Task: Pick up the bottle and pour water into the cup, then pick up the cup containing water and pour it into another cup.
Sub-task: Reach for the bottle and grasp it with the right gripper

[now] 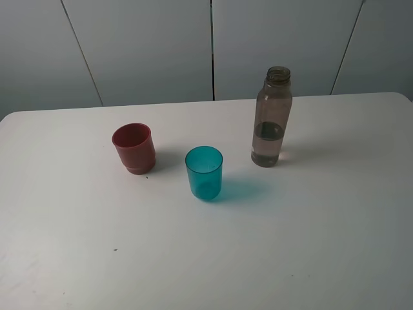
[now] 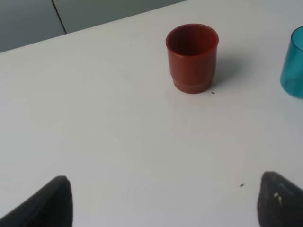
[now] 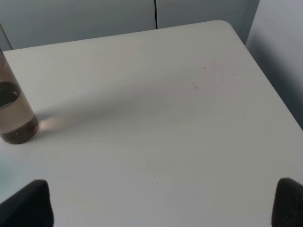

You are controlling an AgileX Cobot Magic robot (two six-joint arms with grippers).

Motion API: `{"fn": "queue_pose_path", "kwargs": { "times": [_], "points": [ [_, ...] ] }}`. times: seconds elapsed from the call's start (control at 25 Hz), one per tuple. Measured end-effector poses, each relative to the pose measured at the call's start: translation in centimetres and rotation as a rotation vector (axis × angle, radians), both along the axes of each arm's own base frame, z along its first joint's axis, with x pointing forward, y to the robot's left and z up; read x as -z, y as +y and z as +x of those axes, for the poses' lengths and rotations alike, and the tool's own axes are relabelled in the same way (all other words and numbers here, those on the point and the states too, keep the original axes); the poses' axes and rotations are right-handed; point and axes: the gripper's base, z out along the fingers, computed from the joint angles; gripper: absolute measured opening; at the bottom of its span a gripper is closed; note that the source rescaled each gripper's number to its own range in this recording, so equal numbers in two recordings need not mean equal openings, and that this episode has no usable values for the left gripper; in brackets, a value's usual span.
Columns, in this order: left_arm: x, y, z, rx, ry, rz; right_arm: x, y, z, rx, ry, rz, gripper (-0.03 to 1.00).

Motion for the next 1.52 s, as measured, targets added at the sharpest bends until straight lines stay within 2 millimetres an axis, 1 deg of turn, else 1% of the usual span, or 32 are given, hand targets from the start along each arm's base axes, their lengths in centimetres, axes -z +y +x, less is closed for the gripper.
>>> {"fn": "queue_pose_path", "kwargs": {
  "times": [1.12,1.24,1.36,1.48,1.52],
  "points": [
    [0.0,0.0,0.0,0.0,0.0,0.0,0.0,0.0,0.0,0.0,0.0,0.0,1.0],
    [0.0,0.0,0.0,0.0,0.0,0.0,0.0,0.4,0.1,-0.024,0.039,0.041,1.0],
    [0.0,0.0,0.0,0.0,0.0,0.0,-1.3,0.6,1.2,-0.041,0.166,0.084,1.0],
    [0.0,0.0,0.0,0.0,0.0,0.0,-3.8,0.4,3.7,-0.038,0.26,0.093,1.0],
    [0.0,0.0,0.0,0.0,0.0,0.0,-4.8,0.3,4.9,-0.037,0.278,0.095,1.0]
  ]
}}
